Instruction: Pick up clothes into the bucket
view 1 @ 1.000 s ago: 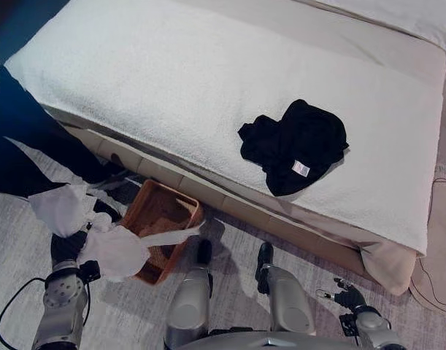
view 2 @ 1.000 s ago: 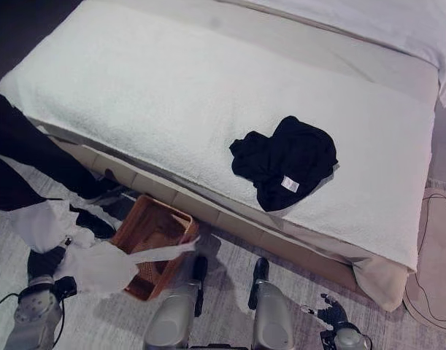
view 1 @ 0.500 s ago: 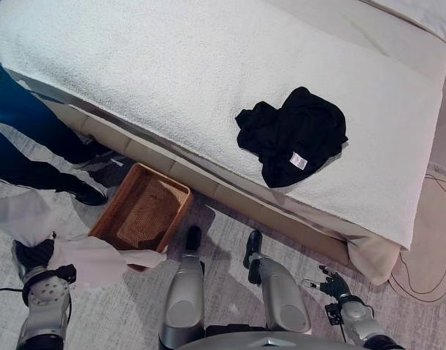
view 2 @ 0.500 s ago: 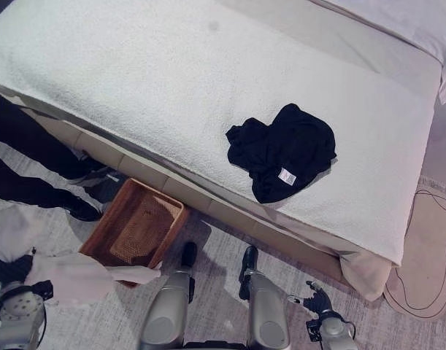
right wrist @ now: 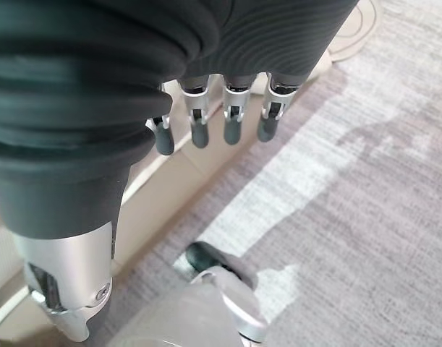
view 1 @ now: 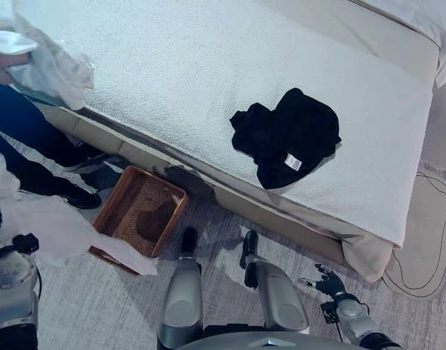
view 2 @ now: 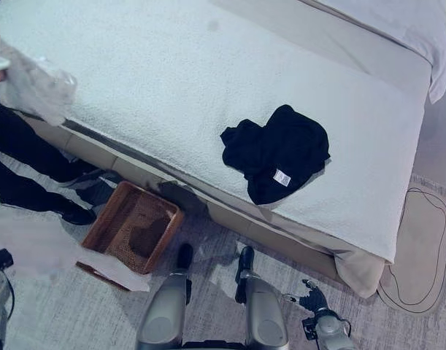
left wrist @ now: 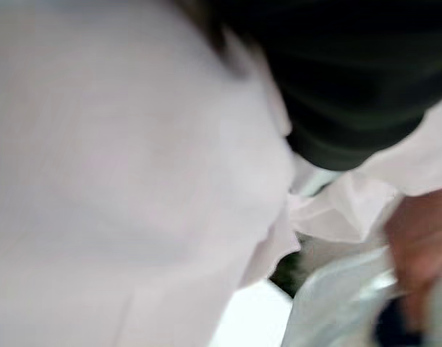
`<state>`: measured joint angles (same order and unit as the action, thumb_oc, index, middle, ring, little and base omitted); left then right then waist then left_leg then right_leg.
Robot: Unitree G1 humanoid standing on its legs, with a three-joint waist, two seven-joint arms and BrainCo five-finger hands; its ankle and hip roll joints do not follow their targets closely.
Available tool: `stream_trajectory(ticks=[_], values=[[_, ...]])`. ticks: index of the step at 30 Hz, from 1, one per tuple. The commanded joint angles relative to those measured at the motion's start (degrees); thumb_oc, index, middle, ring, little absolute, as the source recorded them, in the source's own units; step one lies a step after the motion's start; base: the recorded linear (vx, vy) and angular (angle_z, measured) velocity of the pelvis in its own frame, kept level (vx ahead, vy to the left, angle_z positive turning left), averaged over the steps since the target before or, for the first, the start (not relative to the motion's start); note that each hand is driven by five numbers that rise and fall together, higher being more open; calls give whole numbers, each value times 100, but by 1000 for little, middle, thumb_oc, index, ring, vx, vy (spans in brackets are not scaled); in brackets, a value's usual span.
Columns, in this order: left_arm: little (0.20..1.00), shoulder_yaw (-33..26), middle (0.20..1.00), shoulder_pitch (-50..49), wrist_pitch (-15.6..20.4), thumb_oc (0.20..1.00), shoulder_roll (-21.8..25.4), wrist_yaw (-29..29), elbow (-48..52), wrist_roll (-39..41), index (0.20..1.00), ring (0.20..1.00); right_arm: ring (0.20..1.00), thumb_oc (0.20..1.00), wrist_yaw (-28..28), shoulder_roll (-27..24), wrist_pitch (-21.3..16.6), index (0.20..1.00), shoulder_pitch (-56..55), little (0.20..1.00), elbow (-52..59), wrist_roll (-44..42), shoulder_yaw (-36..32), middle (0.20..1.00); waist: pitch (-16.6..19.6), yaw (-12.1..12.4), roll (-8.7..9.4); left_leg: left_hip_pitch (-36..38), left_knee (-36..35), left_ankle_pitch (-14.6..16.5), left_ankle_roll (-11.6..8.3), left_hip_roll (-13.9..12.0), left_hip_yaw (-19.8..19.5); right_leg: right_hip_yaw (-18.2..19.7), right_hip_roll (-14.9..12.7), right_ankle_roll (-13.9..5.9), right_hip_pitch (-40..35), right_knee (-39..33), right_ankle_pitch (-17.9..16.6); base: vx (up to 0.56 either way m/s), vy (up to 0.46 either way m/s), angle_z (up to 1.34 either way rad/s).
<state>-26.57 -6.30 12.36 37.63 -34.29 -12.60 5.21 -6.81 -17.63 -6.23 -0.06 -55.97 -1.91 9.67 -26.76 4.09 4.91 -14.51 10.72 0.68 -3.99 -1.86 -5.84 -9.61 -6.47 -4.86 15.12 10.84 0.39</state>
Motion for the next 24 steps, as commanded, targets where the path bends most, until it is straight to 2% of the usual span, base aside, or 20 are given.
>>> stream_trajectory(ticks=[1, 8, 19, 24], values=[[200, -707, 200, -101, 387, 200, 476, -292, 79, -192, 200, 200, 1000, 1000, -27, -129, -55, 1000, 8, 1000, -123, -70, 178, 1000, 139, 32, -77, -150, 449, 383, 124, 227, 74, 208, -329, -373, -213, -15, 142, 0, 0, 0], [200, -785, 200, -169, 389, 200, 539, -204, -7, -173, 200, 200, 1000, 1000, -25, -164, -35, 1000, 36, 1000, -171, -44, 94, 1000, 148, 41, -151, -157, 481, 383, 133, 259, 53, 178, -382, -384, -219, 13, 142, 0, 0, 0], [200, -627, 200, -196, 374, 200, 515, 34, -244, -30, 200, 200, 1000, 1000, -52, -196, -43, 1000, 14, 1000, -136, -36, 46, 1000, 115, 51, -120, -177, 470, 354, 128, 245, 40, 129, -377, -389, -204, 3, 125, 0, 0, 0], [200, -120, 200, -183, 172, 200, 563, 562, -610, 4, 200, 200, 1000, 1000, -49, -264, -29, 1000, 36, 1000, -70, -31, 25, 1000, 42, 22, -84, -229, 480, 314, 121, 224, 44, 131, -363, -390, -161, 16, 106, 0, 0, 0]])
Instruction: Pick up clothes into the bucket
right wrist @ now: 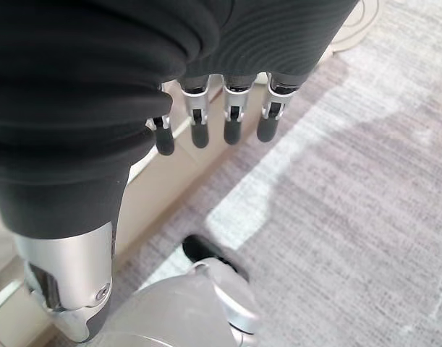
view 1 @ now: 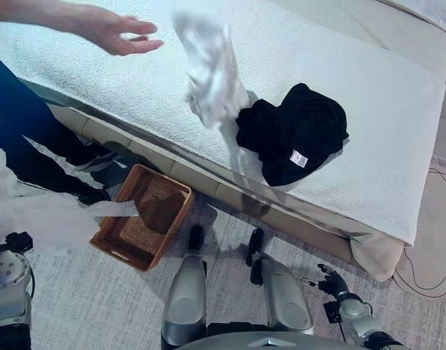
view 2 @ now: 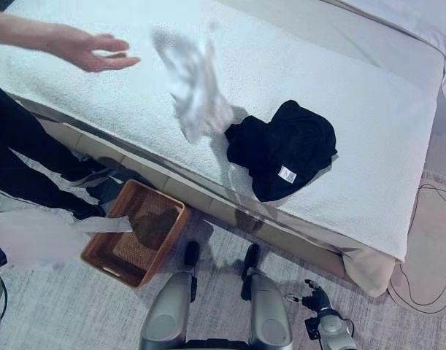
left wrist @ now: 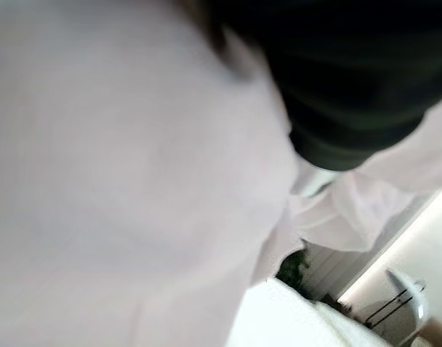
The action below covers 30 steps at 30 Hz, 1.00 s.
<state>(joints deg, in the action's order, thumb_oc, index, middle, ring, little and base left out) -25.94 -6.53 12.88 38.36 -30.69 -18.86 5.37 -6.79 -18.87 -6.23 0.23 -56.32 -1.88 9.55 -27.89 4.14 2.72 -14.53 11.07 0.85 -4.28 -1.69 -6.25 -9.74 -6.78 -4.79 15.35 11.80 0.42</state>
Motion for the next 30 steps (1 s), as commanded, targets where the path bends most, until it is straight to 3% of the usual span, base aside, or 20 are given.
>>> stream_trajectory(ticks=[1, 11, 19, 28, 29, 30], values=[[200, -108, 200, -174, 85, 200, 516, 276, 26, -86, 200, 200, 1000, 1000, -48, -150, -27, 1000, 8, 1000, -15, -42, 18, 1000, 135, 17, 146, -240, 447, 288, 148, 205, 79, 138, -333, -397, -170, -75, 102, 0, 0, 0], [200, 629, 200, 444, -190, 200, 582, 437, -840, -146, 200, 200, 1000, 1000, -138, -204, -52, 1000, 24, 1000, 208, -143, -45, 1000, -190, -66, 304, -674, 856, 341, 204, 236, 64, 124, -392, -383, 238, 372, 189, -33, 4, 1], [200, 1326, 200, 1291, -348, 200, 586, 205, -1438, -28, 200, 200, 1000, 1000, -408, -246, -111, 1000, 90, 1000, 556, -379, -66, 1000, -190, -347, 363, -1951, 1708, 528, 314, 391, 53, 143, -589, -296, 1413, 1284, 417, -32, 38, 9], [200, 1692, 200, 1889, -475, 200, 848, -208, -1656, -172, 200, 200, 1000, 1000, -755, -305, -262, 1000, 282, 1000, 942, -674, -50, 1000, -190, -560, 508, -3125, 2556, 745, 379, 373, 43, 260, -609, -288, 2561, 1941, 517, 10, 13, 2], [200, 1734, 200, 1874, -495, 200, 853, -223, -1682, -204, 200, 200, 1000, 1000, -775, -315, -270, 1000, 249, 1000, 938, -686, -18, 1000, -190, -558, 512, -3067, 2675, 967, 372, 355, 30, 298, -571, -326, 2519, 2070, 698, 90, 7, -7], [388, 1738, 388, 1882, -495, 388, 854, -224, -1686, -204, 388, 388, 1000, 1000, -776, -314, -271, 1000, 252, 1000, 937, -687, -21, 1000, -190, -553, 512, -3077, 2686, 972, 372, 353, 33, 301, -569, -326, 2530, 2078, 701, 93, 9, -8]])
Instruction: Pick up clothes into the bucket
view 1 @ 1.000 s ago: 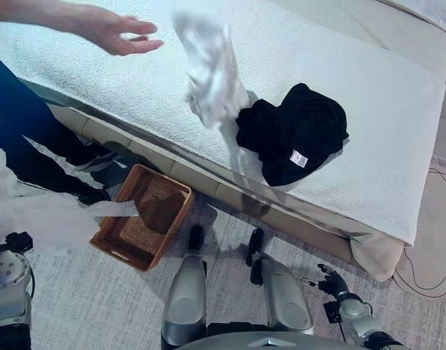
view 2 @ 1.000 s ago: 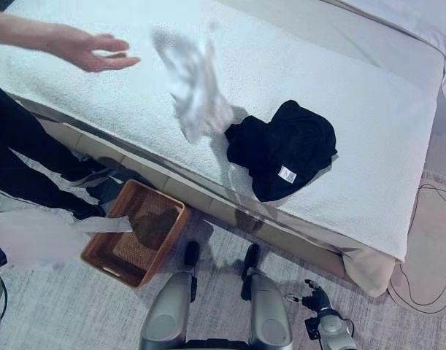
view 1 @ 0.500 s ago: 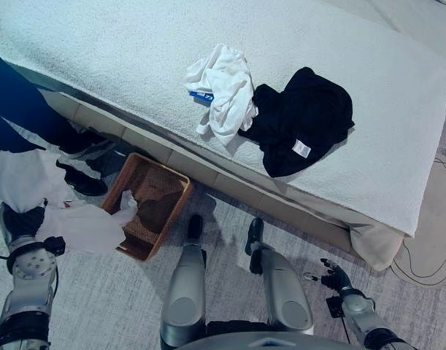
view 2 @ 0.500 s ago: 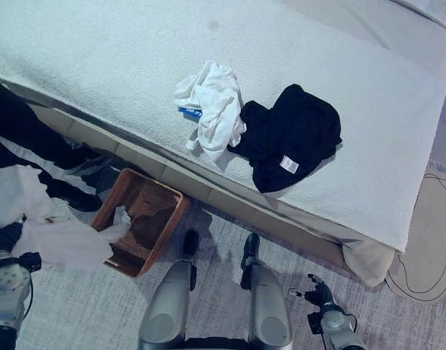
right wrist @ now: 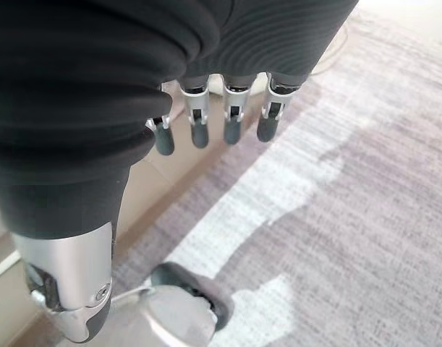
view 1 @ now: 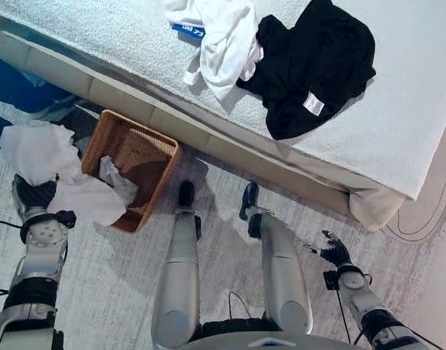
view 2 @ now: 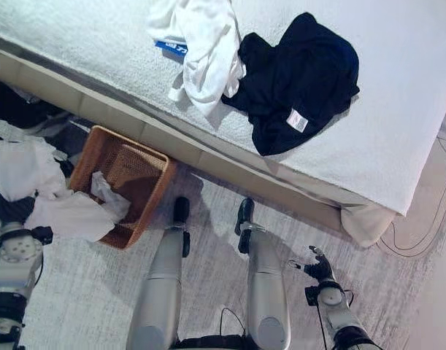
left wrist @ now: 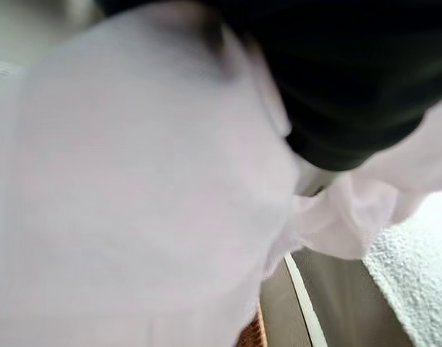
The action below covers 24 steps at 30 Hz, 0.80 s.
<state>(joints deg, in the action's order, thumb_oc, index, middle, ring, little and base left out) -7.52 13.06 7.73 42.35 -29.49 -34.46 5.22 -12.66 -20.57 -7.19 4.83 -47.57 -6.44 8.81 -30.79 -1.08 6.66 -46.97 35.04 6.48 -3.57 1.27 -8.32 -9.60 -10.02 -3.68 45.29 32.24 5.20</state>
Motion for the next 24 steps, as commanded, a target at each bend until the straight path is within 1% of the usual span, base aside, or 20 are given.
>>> stream_trajectory(ticks=[1, 4, 6, 10, 11, 12, 13, 14, 15, 16, 17, 21, 22, 23, 24], values=[[1000, -59, 1000, -61, -31, 1000, 460, -367, -148, -234, 1000, 1000, 1000, 1000, -222, -154, -182, 1000, -201, 1000, 137, -242, 64, 1000, 100, -51, 141, 75, 344, 429, 306, 35, 247, 298, -238, -440, -383, 52, 224, 15, 19, -13], [1000, 55, 1000, 60, -138, 1000, 500, -415, -247, -329, 1000, 1000, 1000, 1000, -289, -161, -209, 1000, -176, 1000, 273, -295, 101, 1000, 100, -87, 199, -67, 457, 480, 319, -6, 270, 333, -204, -440, -225, 110, 242, 22, 20, -9], [1000, 66, 1000, -16, -241, 1000, 496, -416, -190, -492, 1000, 1000, 1000, 1000, -393, -189, -242, 1000, -209, 1000, 543, -281, 16, 1000, 100, -116, 214, -113, 497, 528, 337, -24, 275, 348, -205, -451, -161, 124, 258, 36, 31, -13], [1000, 41, 1000, -84, -309, 1000, 454, -458, -106, -647, 1000, 1000, 1000, 1000, -567, -228, -307, 1000, -211, 1000, 954, -276, -165, 1000, 100, -152, 210, -112, 460, 533, 346, -27, 311, 374, -202, -456, -129, 114, 255, 15, 32, -4], [1000, -1, 1000, -179, -315, 1000, 367, -454, -33, -721, 1000, 1000, 1000, 1000, -719, -277, -384, 1000, -182, 1000, 1309, -234, -343, 1000, 100, -171, 191, -113, 462, 550, 358, -24, 330, 389, -205, -461, -113, 109, 256, 9, 51, -10], [1000, -4, 1000, -185, -317, 1000, 360, -454, -25, -725, 1000, 1000, 1000, 1000, -722, -279, -372, 1000, -195, 1000, 1329, -228, -347, 1000, 100, -171, 187, -111, 464, 552, 359, -24, 330, 390, -205, -461, -114, 111, 257, -68, 52, -13], [1000, -44, 1000, -177, -322, 1000, 320, -467, -5, -749, 1000, 1000, 1000, 1000, -801, -295, -429, 1000, -127, 1000, 1506, -211, -456, 1000, 100, -189, 178, -251, 398, 358, 372, -13, 374, 369, -224, -422, 6, 22, 82, 6, 44, -13], [1000, -29, 1000, -290, -328, 1000, 243, -454, 39, -826, 1000, 1000, 1000, 1000, -944, -318, -526, 1000, -98, 1000, 1794, -227, -626, 1000, 100, -180, 132, -100, 437, 560, 363, -7, 375, 400, -214, -470, -113, 96, 255, -75, 68, -10], [1000, -38, 1000, -271, -346, 1000, 224, -459, 75, -900, 1000, 1000, 1000, 1000, -1009, -323, -581, 1000, -29, 1000, 2051, -208, -735, 1000, 100, -192, 111, -241, 358, 353, 377, 9, 414, 385, -235, -431, 25, 17, 76, 82, 46, -7], [1000, -20, 1000, -320, -349, 1000, 216, -458, 68, -902, 1000, 1000, 1000, 1000, -1008, -326, -575, 1000, -84, 1000, 2050, -205, -713, 1000, 100, -176, 105, -97, 423, 558, 365, -1, 387, 411, -217, -472, -101, 100, 255, -80, 59, -6], [1000, 36, 1000, -335, -364, 1000, 179, -417, 210, -1102, 1000, 1000, 1000, 1000, -1133, -359, -645, 1000, 55, 1000, 2358, -90, -835, 1000, 100, -179, 57, -240, 367, 371, 385, 29, 425, 397, -241, -430, 29, 33, 89, -4, 45, -5], [1000, 196, 1000, -475, -408, 1000, 89, -259, 492, -1530, 1000, 1000, 1000, 1000, -1465, -446, -731, 1000, 300, 1000, 3017, 230, -1161, 1000, 100, -136, -46, -193, 310, 369, 389, 70, 429, 379, -285, -435, 4, 52, 112, -19, 46, -1], [1000, 198, 1000, -475, -411, 1000, 85, -258, 496, -1532, 1000, 1000, 1000, 1000, -1467, -446, -725, 1000, 294, 1000, 3025, 234, -1165, 1000, 100, -136, -50, -193, 311, 370, 389, 70, 428, 377, -285, -435, 3, 52, 113, 6, 39, 1], [1000, 298, 1000, -535, -427, 1000, -37, -148, 500, -1626, 1000, 1000, 1000, 1000, -1676, -504, -753, 1000, 508, 1000, 3230, 383, -1339, 1000, 100, -109, -95, -151, 292, 376, 390, 93, 419, 366, -312, -440, -33, 61, 127, 0, 0, 0], [1000, 301, 1000, -532, -428, 1000, -41, -148, 500, -1628, 1000, 1000, 1000, 1000, -1679, -505, -748, 1000, 504, 1000, 3236, 387, -1343, 1000, 100, -109, -100, -152, 292, 377, 390, 93, 417, 364, -313, -440, -33, 60, 128, 8, 34, 3]])
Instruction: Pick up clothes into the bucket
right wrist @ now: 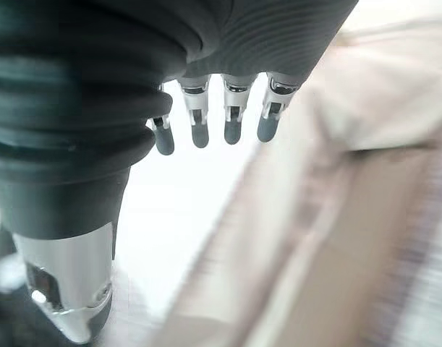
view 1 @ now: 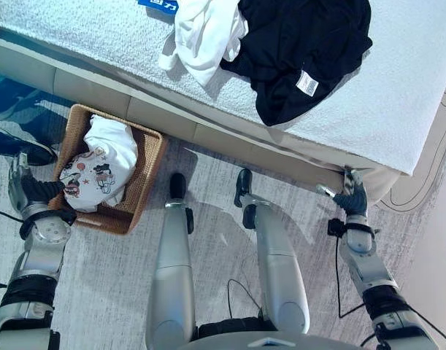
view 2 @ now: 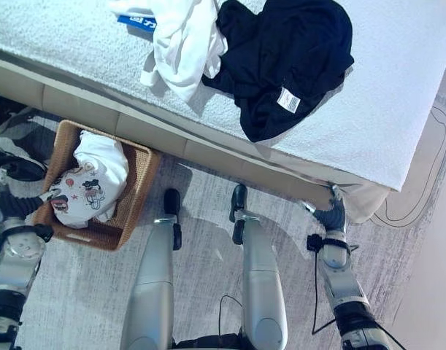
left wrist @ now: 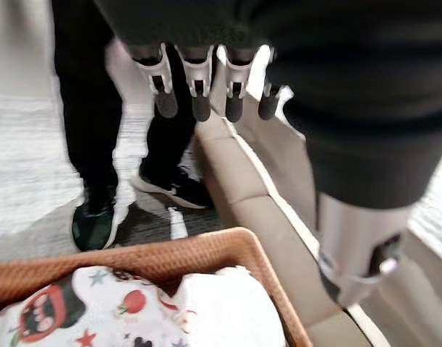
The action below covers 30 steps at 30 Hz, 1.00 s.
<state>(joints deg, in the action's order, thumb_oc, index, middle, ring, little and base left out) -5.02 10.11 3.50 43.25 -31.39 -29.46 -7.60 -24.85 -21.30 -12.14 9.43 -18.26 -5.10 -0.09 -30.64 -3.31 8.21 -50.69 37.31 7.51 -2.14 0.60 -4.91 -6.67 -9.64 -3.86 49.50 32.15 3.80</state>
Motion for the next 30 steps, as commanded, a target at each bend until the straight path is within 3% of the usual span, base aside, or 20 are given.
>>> stream_trajectory(ticks=[1, 9, 10, 11, 13, 16, 17, 18, 20, 21, 22, 24, 30], values=[[1000, 103, 1000, -282, 0, 1000, -225, 112, 24, -387, 1000, 1000, 1000, 1000, -616, -496, -262, 1000, 296, 1000, 562, 360, -581, 1000, 85, 157, -297, 256, 41, 269, 247, 182, 73, 54, -373, -428, -483, 78, 278, 0, 0, 0], [1000, 414, 1000, -510, 242, 1000, -918, 408, 8, 383, 1000, 1000, 1000, 1000, -699, -1491, 60, 1000, 1933, 1000, 756, 824, -124, 1000, 85, 475, -433, 375, -125, 175, 229, 258, 1, -27, -453, -427, -600, 56, 235, 1, -7, 5], [1000, 532, 1000, -656, 407, 1000, -1103, 653, -45, 866, 1000, 1000, 1000, 1000, -457, -2031, 278, 1000, 2684, 1000, 495, 831, 296, 1000, 85, 640, -457, 401, -176, 138, 222, 293, -28, -78, -496, -428, -632, 70, 222, -1, -20, 9], [1000, 518, 1000, -657, 411, 1000, -1118, 655, -47, 869, 1000, 1000, 1000, 1000, -459, -2045, 266, 1000, 2727, 1000, 461, 819, 332, 1000, 85, 619, -468, 397, -177, 138, 221, 293, -32, -83, -496, -428, -631, 67, 222, -3, -51, 13], [1000, 803, 1000, -832, 634, 1000, -1424, 919, 43, 1525, 1000, 1000, 1000, 1000, -227, -2420, 501, 1000, 3778, 1000, -23, 872, 1080, 1000, 85, 842, -500, 412, -230, 82, 207, 344, -104, -189, -558, -423, -688, 69, 205, 0, -56, 17], [1000, 1014, 1000, -909, 805, 1000, -1580, 1142, 40, 1999, 1000, 1000, 1000, 1000, -149, -2445, 568, 1000, 4405, 1000, -435, 815, 1550, 1000, 85, 934, -548, 407, -275, 38, 199, 387, -170, -263, -603, -424, -704, 81, 201, -1, -57, 23], [1000, 1218, 1000, -985, 899, 1000, -1701, 1310, 8, 2380, 1000, 1000, 1000, 1000, 38, -2496, 675, 1000, 5089, 1000, -920, 907, 2117, 1000, 85, 1097, -579, 399, -334, -15, 178, 432, -254, -356, -645, -425, -726, 82, 201, -3, -59, 16], [1000, 1211, 1000, -983, 901, 1000, -1711, 1311, 6, 2381, 1000, 1000, 1000, 1000, 36, -2495, 667, 1000, 5118, 1000, -941, 900, 2142, 1000, 85, 1081, -588, 396, -334, -16, 178, 434, -259, -362, -646, -425, -727, 81, 201, -4, -88, 21], [1000, 1452, 1000, -1067, 954, 1000, -1752, 1357, -40, 2544, 1000, 1000, 1000, 1000, 164, -2414, 799, 1000, 5925, 1000, -1830, 991, 2866, 1000, 85, 1328, -635, 519, -351, 104, 128, 470, -392, -470, -704, -459, -870, 182, 384, 35, -89, 29], [1000, 1430, 1000, -1014, 957, 1000, -1761, 1356, -33, 2544, 1000, 1000, 1000, 1000, 159, -2427, 785, 1000, 6012, 1000, -1860, 984, 2885, 1000, 85, 1306, -649, 378, -409, -95, 135, 480, -398, -523, -713, -413, -761, 96, 207, 68, -134, 35], [1000, 1541, 1000, -1078, 950, 1000, -1778, 1388, -70, 2674, 1000, 1000, 1000, 1000, 227, -2308, 902, 1000, 6381, 1000, -2441, 1061, 3273, 1000, 85, 1459, -685, 513, -443, 26, 94, 498, -494, -586, -744, -456, -907, 165, 382, -8, -85, 30], [1000, 1641, 1000, -1070, 941, 1000, -1780, 1403, -140, 2742, 1000, 1000, 1000, 1000, 409, -2160, 994, 1000, 6784, 1000, -3170, 1172, 3751, 1000, 85, 1583, -725, 523, -538, -46, 55, 526, -611, -696, -780, -451, -951, 151, 391, 29, -101, 34], [1000, 1924, 1000, -975, 835, 1000, -1760, 1602, -214, 2822, 1000, 1000, 1000, 1000, 1024, -1801, 1228, 1000, 7166, 1000, -4965, 1372, 4388, 1000, 85, 1849, -863, 548, -763, -220, 7, 603, -893, -989, -880, -445, -1055, 137, 395, -6, -80, 33]])
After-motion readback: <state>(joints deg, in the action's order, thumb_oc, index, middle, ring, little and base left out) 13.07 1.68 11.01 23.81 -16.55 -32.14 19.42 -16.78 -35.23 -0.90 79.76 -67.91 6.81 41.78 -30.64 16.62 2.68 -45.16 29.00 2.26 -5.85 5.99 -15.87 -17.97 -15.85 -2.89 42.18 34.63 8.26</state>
